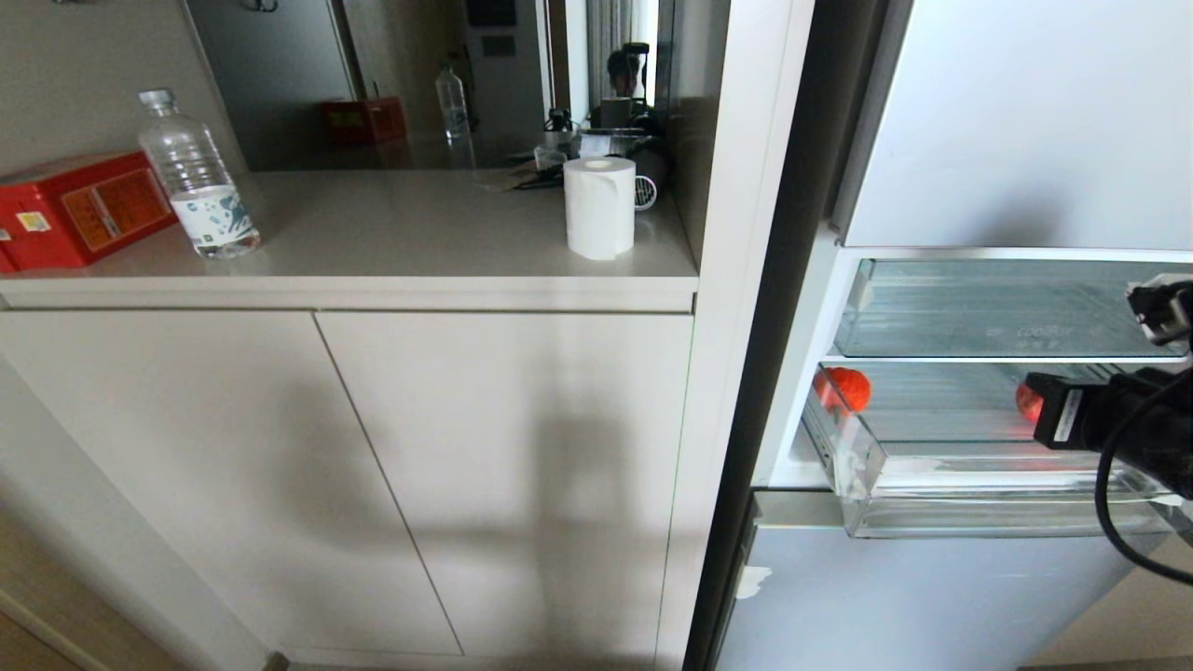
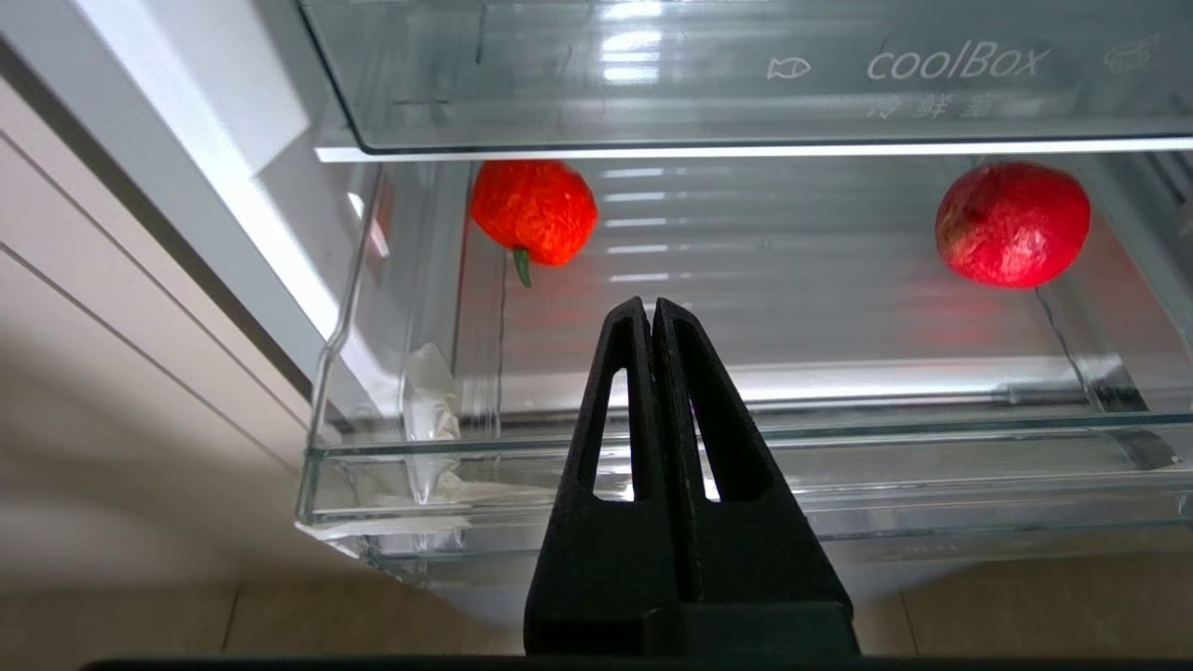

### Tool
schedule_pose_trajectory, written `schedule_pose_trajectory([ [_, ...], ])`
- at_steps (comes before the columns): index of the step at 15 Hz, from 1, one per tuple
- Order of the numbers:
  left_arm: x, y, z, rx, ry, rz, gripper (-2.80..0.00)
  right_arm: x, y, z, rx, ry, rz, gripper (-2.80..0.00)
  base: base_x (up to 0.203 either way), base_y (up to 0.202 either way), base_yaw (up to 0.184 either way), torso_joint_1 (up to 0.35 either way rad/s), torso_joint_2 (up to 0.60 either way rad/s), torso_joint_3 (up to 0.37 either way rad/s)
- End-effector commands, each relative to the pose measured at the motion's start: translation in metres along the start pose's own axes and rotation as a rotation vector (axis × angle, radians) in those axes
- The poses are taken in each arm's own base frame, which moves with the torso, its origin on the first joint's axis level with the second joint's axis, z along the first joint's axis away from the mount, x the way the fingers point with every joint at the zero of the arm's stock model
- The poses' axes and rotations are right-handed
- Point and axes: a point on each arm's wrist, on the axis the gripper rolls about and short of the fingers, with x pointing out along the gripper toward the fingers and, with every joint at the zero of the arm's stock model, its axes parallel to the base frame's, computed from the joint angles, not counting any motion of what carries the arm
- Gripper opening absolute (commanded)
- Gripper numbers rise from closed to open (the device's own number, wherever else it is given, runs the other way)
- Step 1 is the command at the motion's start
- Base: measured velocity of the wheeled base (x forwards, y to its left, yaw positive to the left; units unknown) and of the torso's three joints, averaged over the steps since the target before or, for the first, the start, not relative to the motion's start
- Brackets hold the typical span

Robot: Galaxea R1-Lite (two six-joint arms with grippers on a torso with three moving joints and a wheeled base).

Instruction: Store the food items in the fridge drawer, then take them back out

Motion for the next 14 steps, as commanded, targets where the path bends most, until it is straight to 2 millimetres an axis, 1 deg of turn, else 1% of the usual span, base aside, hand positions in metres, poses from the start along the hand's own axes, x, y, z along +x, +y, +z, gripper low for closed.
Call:
schedule_pose_trajectory([
  [1,0.000,0.000,0.000,0.000,0.001,0.000,-2.80,0.015,-0.013,0.016,0.012,0.081,-0.015,-2.80,0.000,0.000,0.000,0.000,0.00,0.000],
  [3,0.000,0.000,0.000,0.000,0.001,0.000,-2.80,0.036,-0.026,0.019,0.014,0.127,-0.046,-2.80,0.000,0.000,0.000,0.000,0.00,0.000],
  [6,0.000,0.000,0.000,0.000,0.001,0.000,-2.80,0.069,-0.037,0.012,0.004,0.182,-0.069,-2.80,0.000,0.000,0.000,0.000,0.00,0.000],
  [10,0.000,0.000,0.000,0.000,0.001,0.000,-2.80,0.102,-0.041,-0.011,-0.003,0.262,-0.055,-2.80,0.000,0.000,0.000,0.000,0.00,0.000],
  [11,0.000,0.000,0.000,0.000,0.001,0.000,-2.80,0.107,-0.041,-0.009,-0.013,0.257,-0.047,-2.80,0.000,0.000,0.000,0.000,0.00,0.000],
  [14,0.000,0.000,0.000,0.000,0.001,0.000,-2.80,0.124,-0.042,-0.019,-0.009,0.295,-0.033,-2.80,0.000,0.000,0.000,0.000,0.00,0.000],
])
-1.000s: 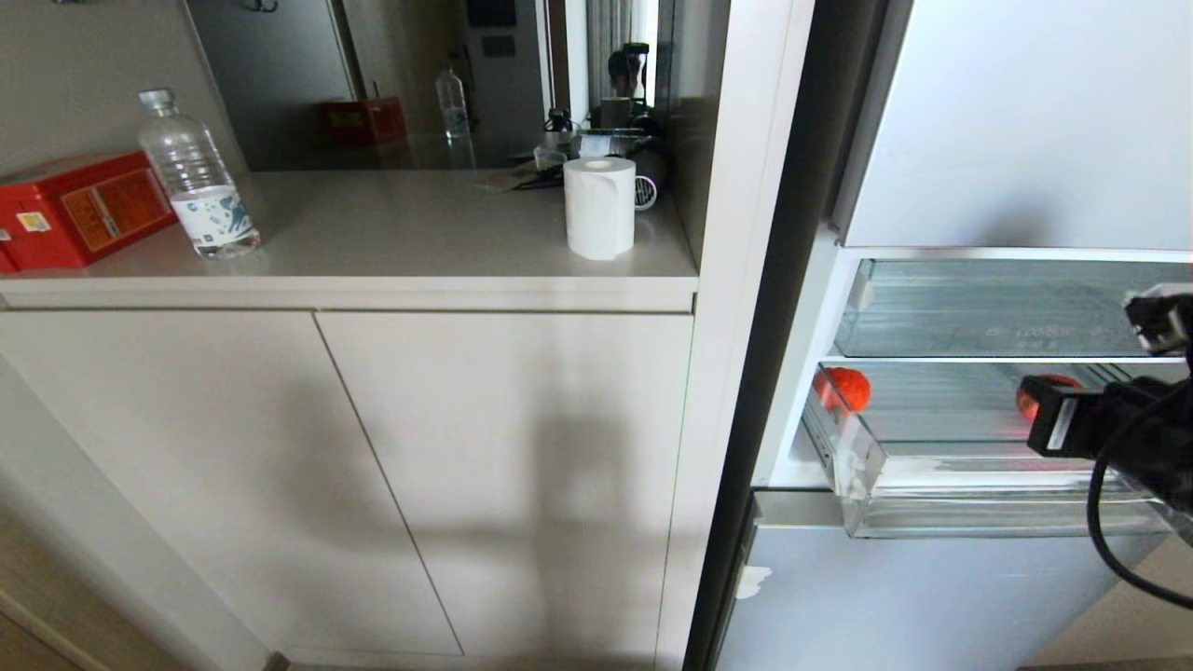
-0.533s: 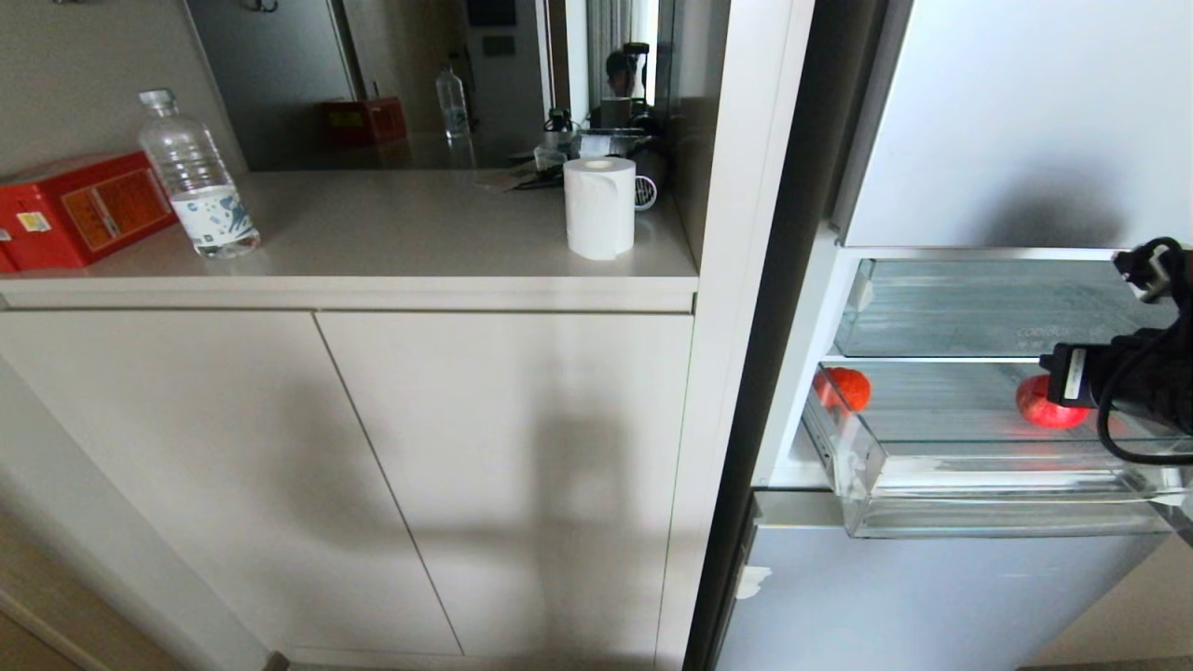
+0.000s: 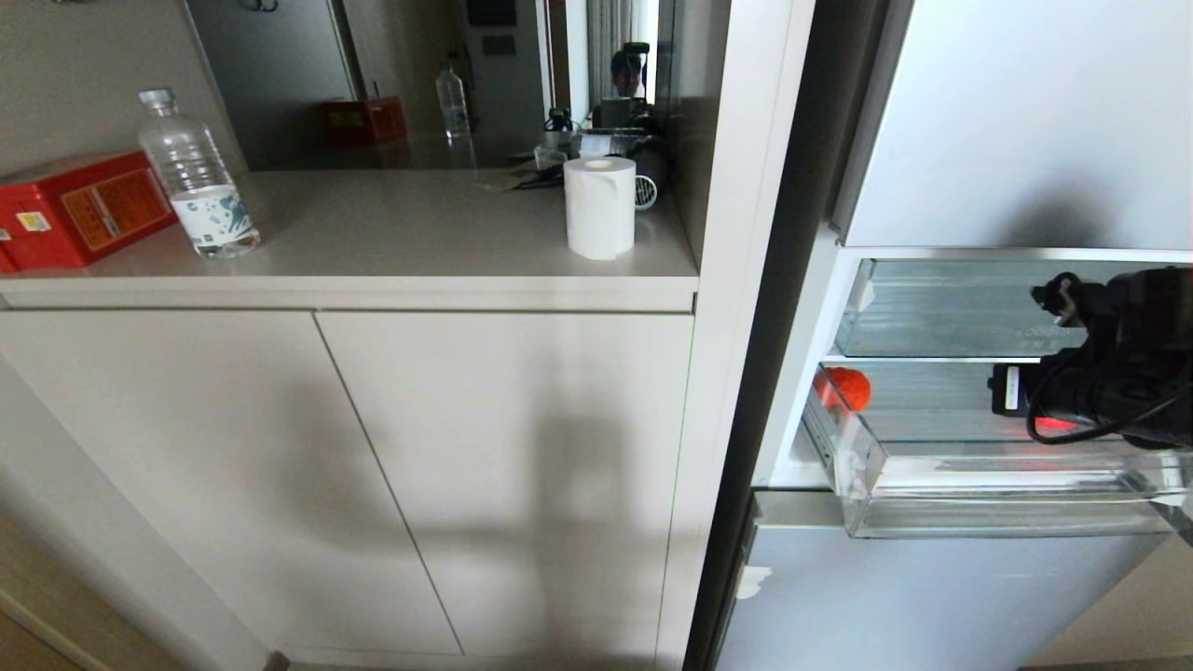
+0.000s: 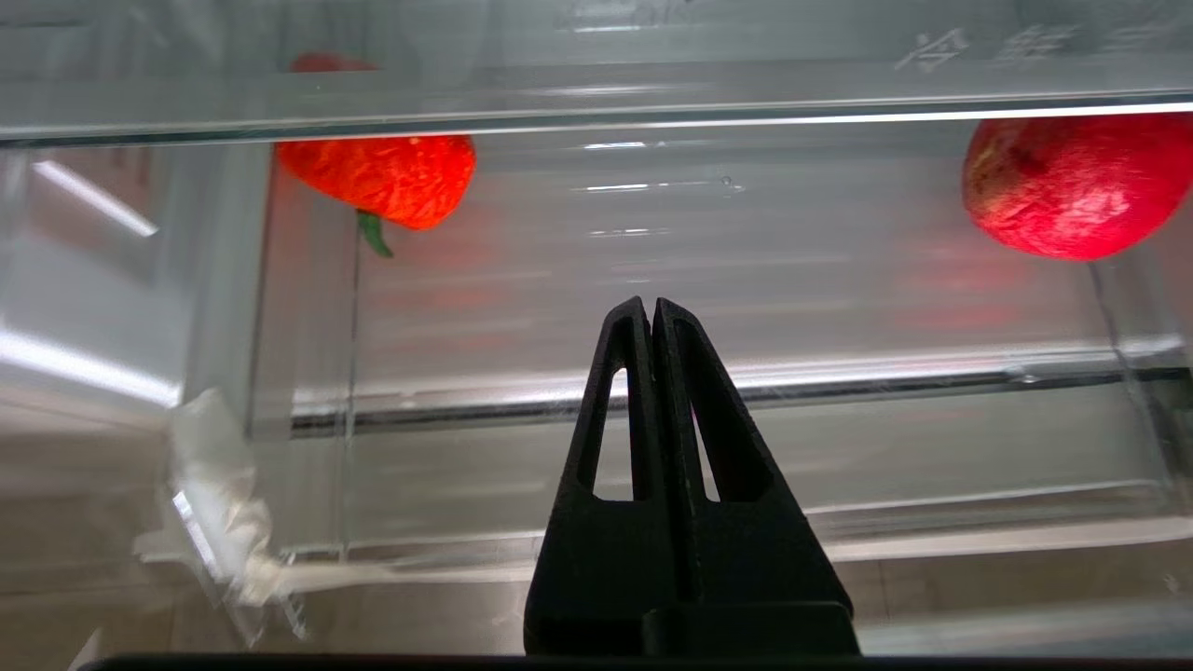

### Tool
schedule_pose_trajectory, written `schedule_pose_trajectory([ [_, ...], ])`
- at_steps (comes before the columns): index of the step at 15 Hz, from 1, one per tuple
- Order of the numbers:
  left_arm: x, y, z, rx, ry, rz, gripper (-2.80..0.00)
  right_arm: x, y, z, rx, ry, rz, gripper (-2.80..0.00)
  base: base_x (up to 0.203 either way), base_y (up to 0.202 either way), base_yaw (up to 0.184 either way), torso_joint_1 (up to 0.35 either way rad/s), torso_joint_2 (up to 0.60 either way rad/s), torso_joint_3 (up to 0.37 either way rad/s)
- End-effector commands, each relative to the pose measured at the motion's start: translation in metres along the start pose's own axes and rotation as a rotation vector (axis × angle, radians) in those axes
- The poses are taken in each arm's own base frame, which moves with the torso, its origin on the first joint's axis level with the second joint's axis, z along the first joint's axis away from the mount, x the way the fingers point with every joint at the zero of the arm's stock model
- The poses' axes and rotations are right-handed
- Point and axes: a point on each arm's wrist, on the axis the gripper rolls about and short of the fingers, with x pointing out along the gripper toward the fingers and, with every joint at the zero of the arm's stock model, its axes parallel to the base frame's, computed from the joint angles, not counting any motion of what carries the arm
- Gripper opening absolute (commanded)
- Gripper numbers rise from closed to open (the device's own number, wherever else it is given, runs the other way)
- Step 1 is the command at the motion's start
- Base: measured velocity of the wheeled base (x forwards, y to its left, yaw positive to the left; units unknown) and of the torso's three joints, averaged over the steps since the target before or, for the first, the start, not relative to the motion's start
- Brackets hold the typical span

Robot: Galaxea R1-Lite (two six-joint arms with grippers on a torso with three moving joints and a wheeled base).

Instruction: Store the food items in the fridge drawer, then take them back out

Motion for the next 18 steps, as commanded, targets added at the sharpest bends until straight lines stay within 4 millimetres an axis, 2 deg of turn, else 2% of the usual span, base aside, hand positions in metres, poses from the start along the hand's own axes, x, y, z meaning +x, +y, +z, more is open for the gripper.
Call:
schedule_pose_trajectory([
  [1,0.000,0.000,0.000,0.000,0.001,0.002,-2.80,0.019,0.000,-0.014,0.004,0.067,0.006,-2.80,0.000,0.000,0.000,0.000,0.00,0.000],
  [5,0.000,0.000,0.000,0.000,0.001,0.001,-2.80,0.007,-0.009,-0.028,0.023,0.211,-0.016,-2.80,0.000,0.000,0.000,0.000,0.00,0.000],
  [8,0.000,0.000,0.000,0.000,0.001,0.001,-2.80,-0.022,-0.018,-0.023,0.048,0.253,-0.042,-2.80,0.000,0.000,0.000,0.000,0.00,0.000],
  [13,0.000,0.000,0.000,0.000,0.001,0.001,-2.80,-0.086,-0.021,-0.014,0.060,0.332,-0.063,-2.80,0.000,0.000,0.000,0.000,0.00,0.000],
  [15,0.000,0.000,0.000,0.000,0.001,0.001,-2.80,-0.091,-0.022,-0.013,0.064,0.375,-0.065,-2.80,0.000,0.000,0.000,0.000,0.00,0.000],
  [18,0.000,0.000,0.000,0.000,0.001,0.001,-2.80,-0.089,-0.026,-0.024,0.064,0.421,-0.073,-2.80,0.000,0.000,0.000,0.000,0.00,0.000],
])
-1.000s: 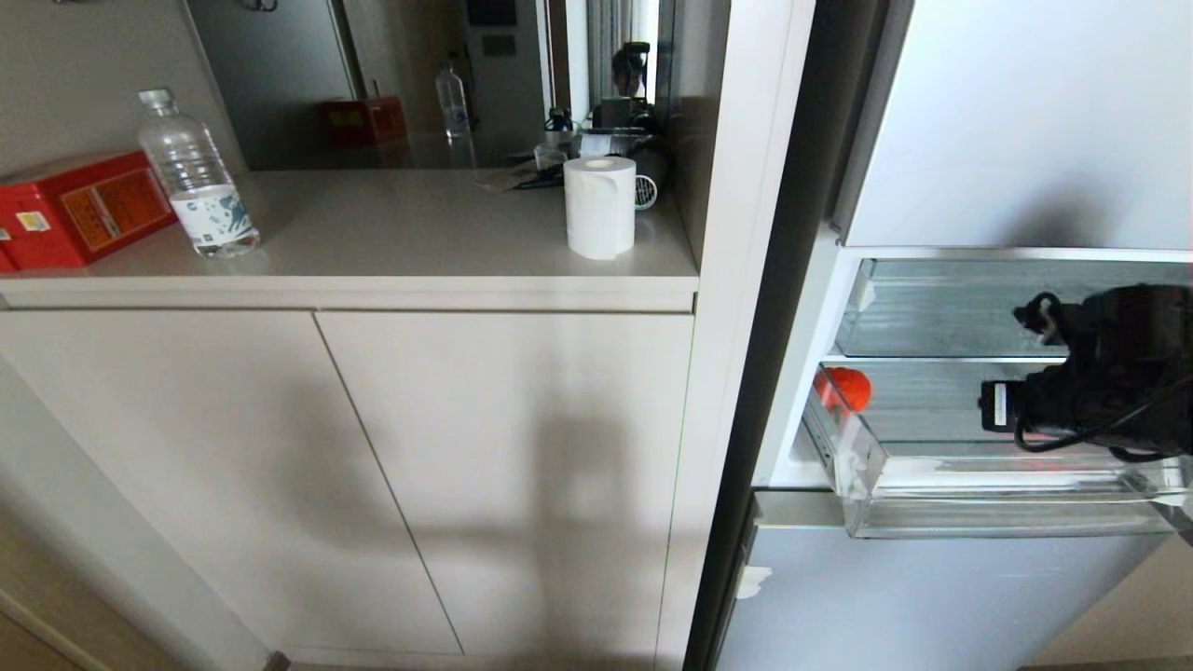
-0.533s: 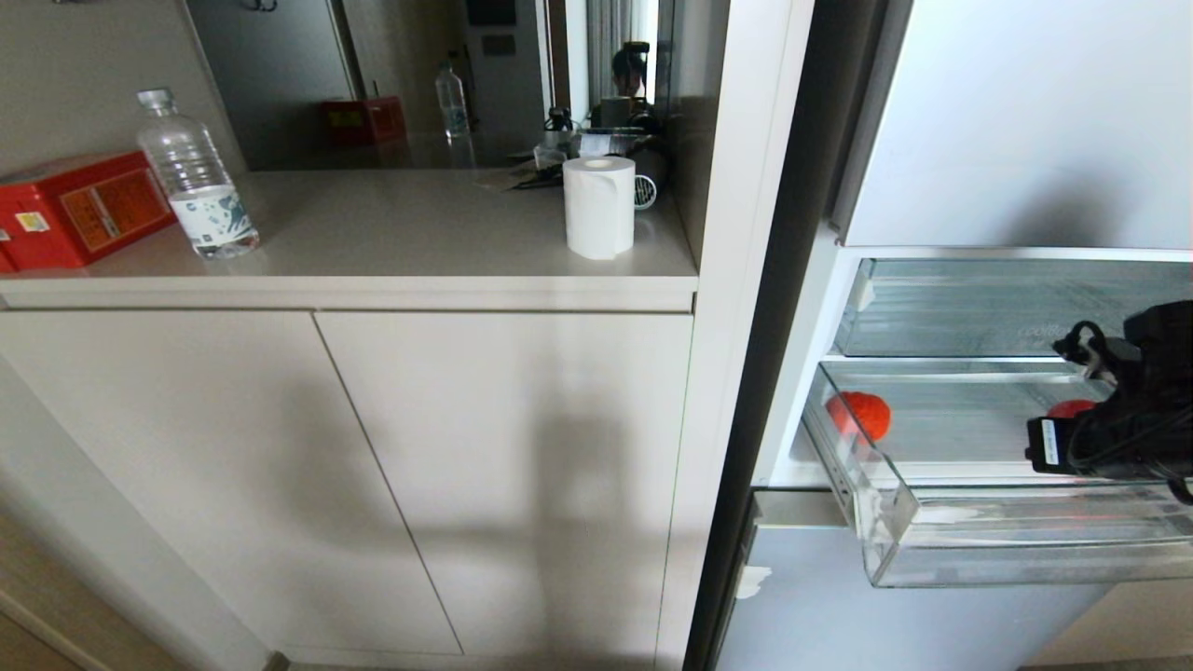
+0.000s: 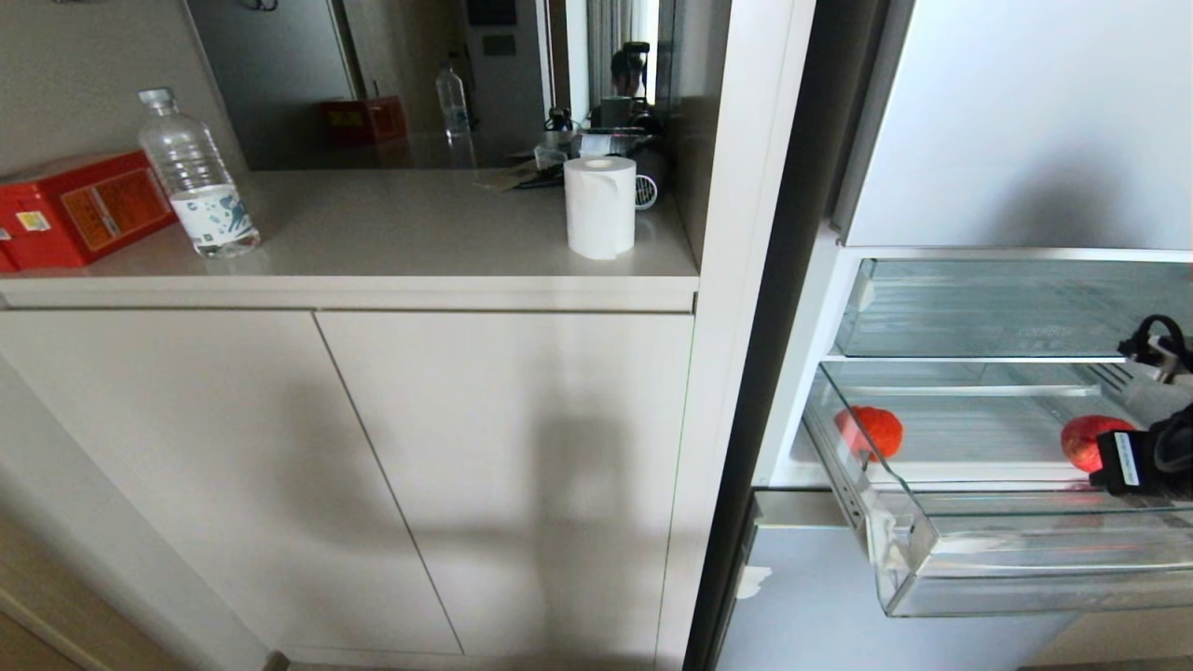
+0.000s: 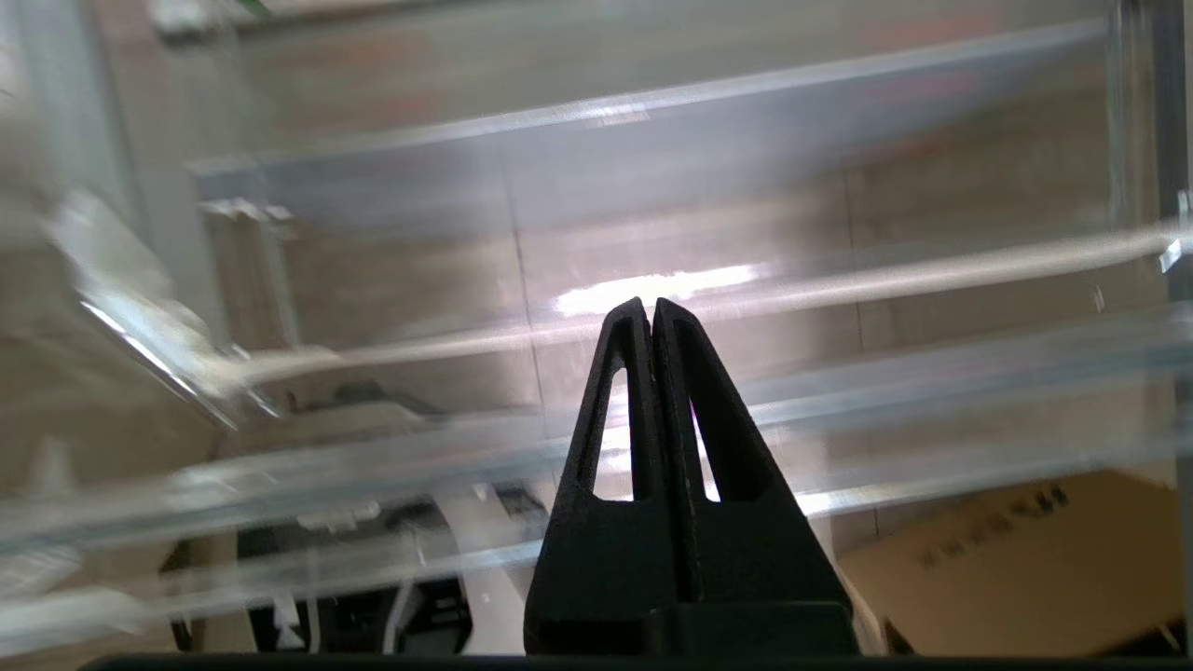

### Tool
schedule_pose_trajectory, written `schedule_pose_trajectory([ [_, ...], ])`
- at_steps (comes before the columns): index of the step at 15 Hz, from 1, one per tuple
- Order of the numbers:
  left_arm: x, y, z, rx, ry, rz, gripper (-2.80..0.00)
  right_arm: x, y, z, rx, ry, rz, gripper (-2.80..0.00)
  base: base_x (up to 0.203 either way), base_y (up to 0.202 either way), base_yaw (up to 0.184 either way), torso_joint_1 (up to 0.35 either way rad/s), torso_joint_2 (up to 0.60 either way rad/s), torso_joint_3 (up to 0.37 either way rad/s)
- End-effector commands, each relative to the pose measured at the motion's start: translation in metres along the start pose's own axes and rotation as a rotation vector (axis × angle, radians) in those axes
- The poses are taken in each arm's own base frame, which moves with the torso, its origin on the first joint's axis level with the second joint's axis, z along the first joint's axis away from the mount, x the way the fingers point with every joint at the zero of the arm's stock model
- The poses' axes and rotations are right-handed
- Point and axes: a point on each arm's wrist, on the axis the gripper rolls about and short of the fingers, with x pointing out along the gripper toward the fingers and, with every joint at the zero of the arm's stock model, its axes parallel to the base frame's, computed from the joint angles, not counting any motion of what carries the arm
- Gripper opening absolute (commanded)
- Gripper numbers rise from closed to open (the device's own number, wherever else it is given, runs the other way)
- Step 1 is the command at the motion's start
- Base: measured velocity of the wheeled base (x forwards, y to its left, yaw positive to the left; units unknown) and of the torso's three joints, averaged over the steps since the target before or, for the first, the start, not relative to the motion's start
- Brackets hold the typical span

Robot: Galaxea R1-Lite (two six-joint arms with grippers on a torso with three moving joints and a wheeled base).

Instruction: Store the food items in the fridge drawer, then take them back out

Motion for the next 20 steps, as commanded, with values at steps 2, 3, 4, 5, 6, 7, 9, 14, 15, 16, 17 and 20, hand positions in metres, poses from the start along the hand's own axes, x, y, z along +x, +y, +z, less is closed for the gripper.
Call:
schedule_pose_trajectory([
  [2,0.000,0.000,0.000,0.000,0.001,0.000,-2.80,0.000,-0.003,-0.014,-0.001,0.037,-0.007,-2.80,0.000,0.000,0.000,0.000,0.00,0.000],
  [3,0.000,0.000,0.000,0.000,0.001,0.000,-2.80,0.001,-0.003,-0.017,-0.001,0.046,-0.005,-2.80,0.000,0.000,0.000,0.000,0.00,0.000],
  [4,0.000,0.000,0.000,0.000,0.001,0.000,-2.80,0.001,-0.003,-0.018,0.000,0.049,-0.001,-2.80,0.000,0.000,0.000,0.000,0.00,0.000],
  [5,0.000,0.000,0.000,0.000,0.001,0.000,-2.80,0.002,-0.003,-0.019,0.003,0.052,0.003,-2.80,0.000,0.000,0.000,0.000,0.00,0.000],
  [6,0.000,0.000,0.000,0.000,0.001,0.000,-2.80,0.003,-0.003,-0.019,0.004,0.056,0.005,-2.80,0.000,0.000,0.000,0.000,0.00,0.000],
  [7,0.000,0.000,0.000,0.000,0.001,0.000,-2.80,0.004,-0.002,-0.021,0.003,0.064,0.010,-2.80,0.000,0.000,0.000,0.000,0.00,0.000],
  [9,0.000,0.000,0.000,0.000,0.001,0.000,-2.80,-0.002,-0.002,-0.025,-0.006,0.055,0.007,-2.80,0.000,0.000,0.000,0.000,0.00,0.000],
  [14,0.000,0.000,0.000,0.000,0.001,0.001,-2.80,-0.003,0.000,-0.013,-0.013,-0.002,0.017,-2.80,0.000,0.000,0.000,0.000,0.00,0.000],
  [15,0.000,0.000,0.000,0.000,0.001,0.000,-2.80,0.004,0.002,-0.007,-0.018,-0.008,0.027,-2.80,0.000,0.000,0.000,0.000,0.00,0.000],
  [16,0.000,0.000,0.000,0.000,0.001,0.000,-2.80,0.014,0.003,0.000,-0.013,-0.001,0.029,-2.80,0.000,0.000,0.000,0.000,0.00,0.000],
  [17,0.000,0.000,0.000,0.000,0.001,0.000,-2.80,0.023,0.003,0.007,-0.007,0.003,0.028,-2.80,0.000,0.000,0.000,0.000,0.00,0.000],
  [20,0.000,0.000,0.000,0.000,0.001,0.000,-2.80,0.062,-0.009,0.030,0.032,0.031,0.003,-2.80,0.000,0.000,0.000,0.000,0.00,0.000],
])
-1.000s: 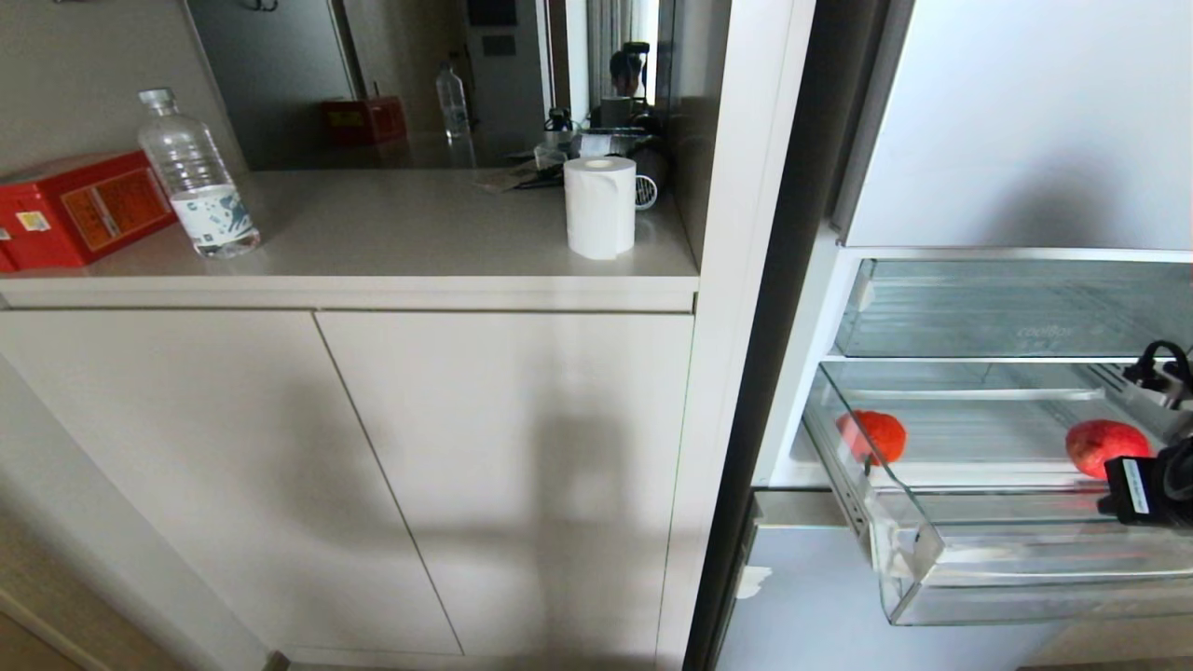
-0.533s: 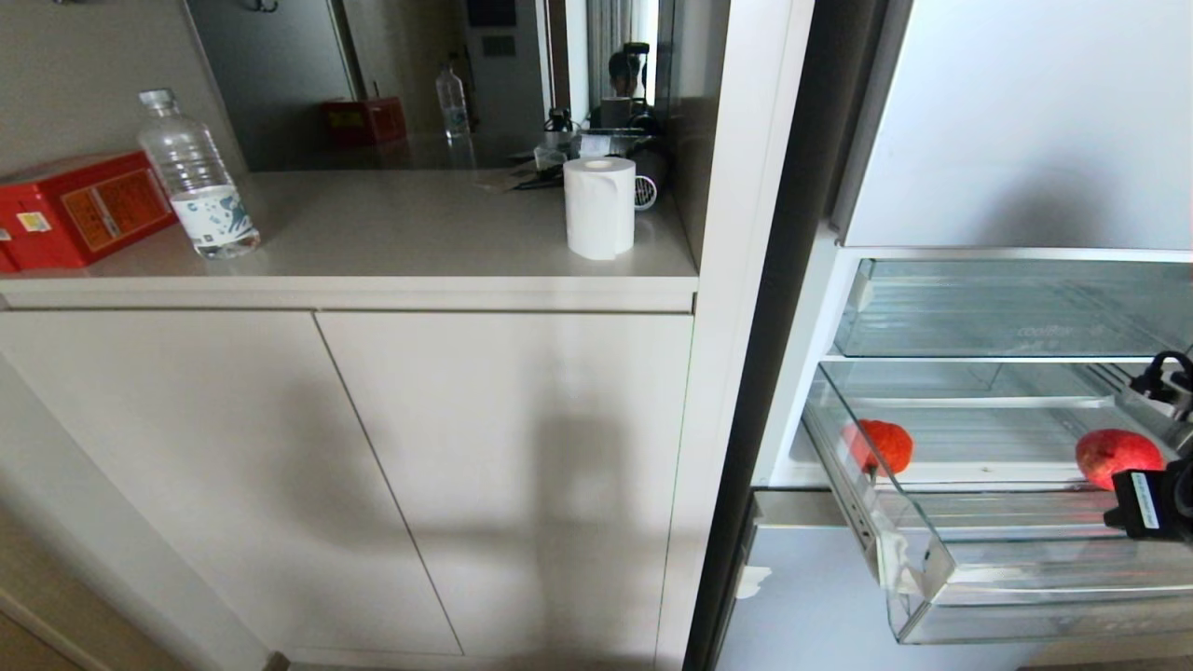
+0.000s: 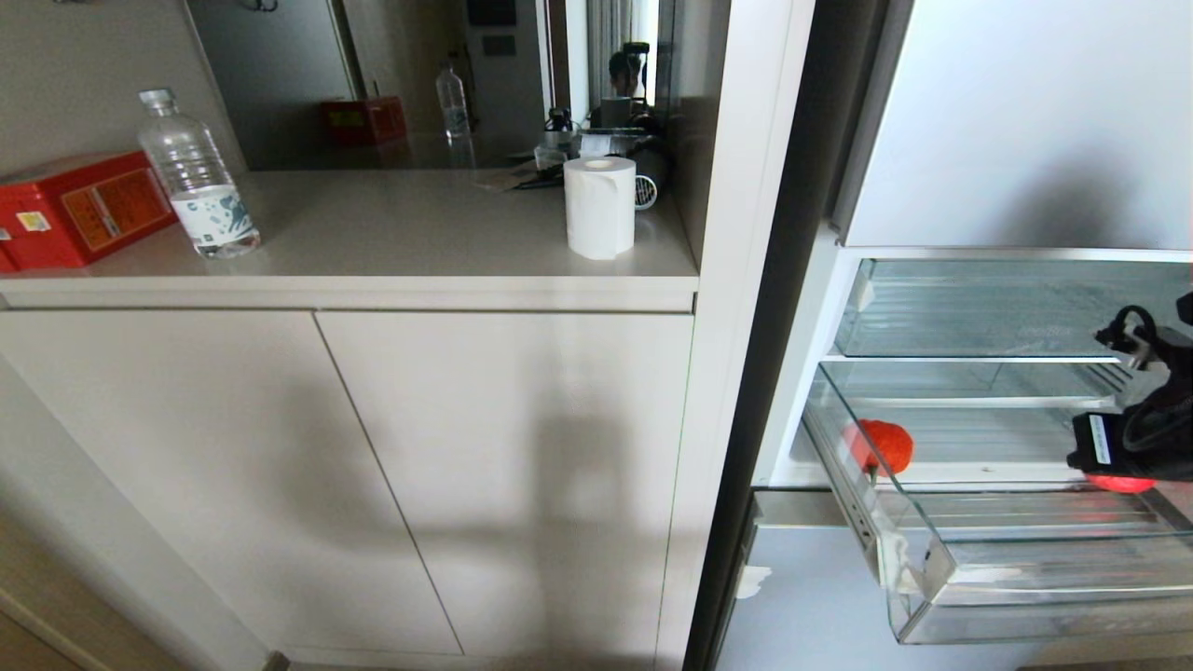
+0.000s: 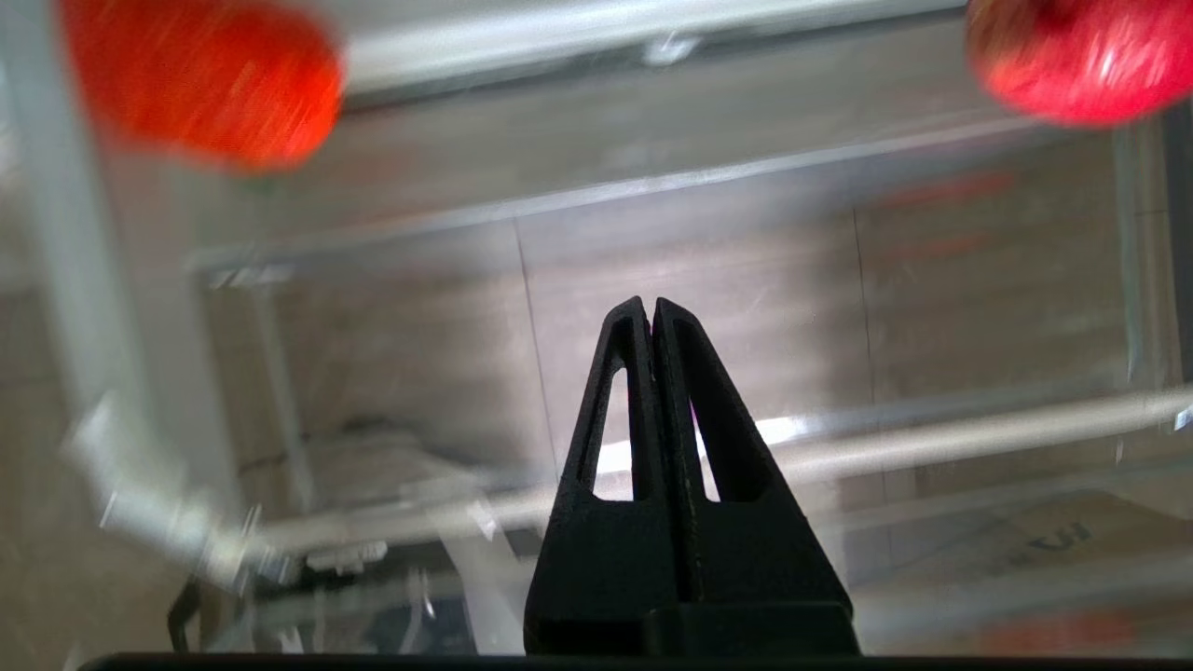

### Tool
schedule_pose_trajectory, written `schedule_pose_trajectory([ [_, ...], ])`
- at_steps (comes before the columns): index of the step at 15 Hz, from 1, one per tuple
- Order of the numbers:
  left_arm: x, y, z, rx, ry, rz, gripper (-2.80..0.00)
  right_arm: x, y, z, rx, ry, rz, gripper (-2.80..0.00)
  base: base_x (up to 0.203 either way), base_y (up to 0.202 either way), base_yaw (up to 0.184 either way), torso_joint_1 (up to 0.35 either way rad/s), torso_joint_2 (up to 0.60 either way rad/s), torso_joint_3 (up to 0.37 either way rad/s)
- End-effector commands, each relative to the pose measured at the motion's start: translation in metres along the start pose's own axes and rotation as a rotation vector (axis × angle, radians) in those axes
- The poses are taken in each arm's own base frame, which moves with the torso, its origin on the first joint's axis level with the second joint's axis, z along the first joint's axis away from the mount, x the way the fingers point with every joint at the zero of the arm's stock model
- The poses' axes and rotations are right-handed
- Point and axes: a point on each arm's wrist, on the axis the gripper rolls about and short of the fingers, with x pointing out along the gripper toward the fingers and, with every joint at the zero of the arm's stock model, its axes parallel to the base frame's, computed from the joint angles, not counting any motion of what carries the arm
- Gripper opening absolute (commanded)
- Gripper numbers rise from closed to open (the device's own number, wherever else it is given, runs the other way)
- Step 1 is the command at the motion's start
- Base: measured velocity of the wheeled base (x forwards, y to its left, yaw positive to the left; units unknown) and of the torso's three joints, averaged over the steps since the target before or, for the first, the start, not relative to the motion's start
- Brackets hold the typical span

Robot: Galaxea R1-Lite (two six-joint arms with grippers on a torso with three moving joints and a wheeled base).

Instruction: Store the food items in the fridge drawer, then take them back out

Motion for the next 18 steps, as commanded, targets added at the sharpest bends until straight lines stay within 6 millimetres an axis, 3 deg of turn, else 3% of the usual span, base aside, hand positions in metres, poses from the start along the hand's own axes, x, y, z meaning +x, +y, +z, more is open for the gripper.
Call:
schedule_pose_trajectory([
  [1,0.000,0.000,0.000,0.000,0.001,0.000,-2.80,0.045,-0.013,0.013,0.033,0.064,-0.024,-2.80,0.000,0.000,0.000,0.000,0.00,0.000],
  [4,0.000,0.000,0.000,0.000,0.001,0.000,-2.80,0.067,-0.031,0.029,0.066,0.048,-0.081,-2.80,0.000,0.000,0.000,0.000,0.00,0.000],
  [5,0.000,0.000,0.000,0.000,0.001,0.000,-2.80,0.069,-0.039,0.033,0.074,0.040,-0.098,0.00,0.000,0.000,0.000,0.000,0.00,0.000],
  [13,0.000,0.000,0.000,0.000,0.001,0.000,-2.80,0.100,-0.089,0.055,0.146,-0.006,-0.179,0.00,0.000,0.000,0.000,0.000,0.00,0.000],
  [18,0.000,0.000,0.000,0.000,0.001,0.001,-2.80,0.102,-0.110,0.063,0.172,-0.041,-0.219,0.00,0.000,0.000,0.000,0.000,0.00,0.000],
])
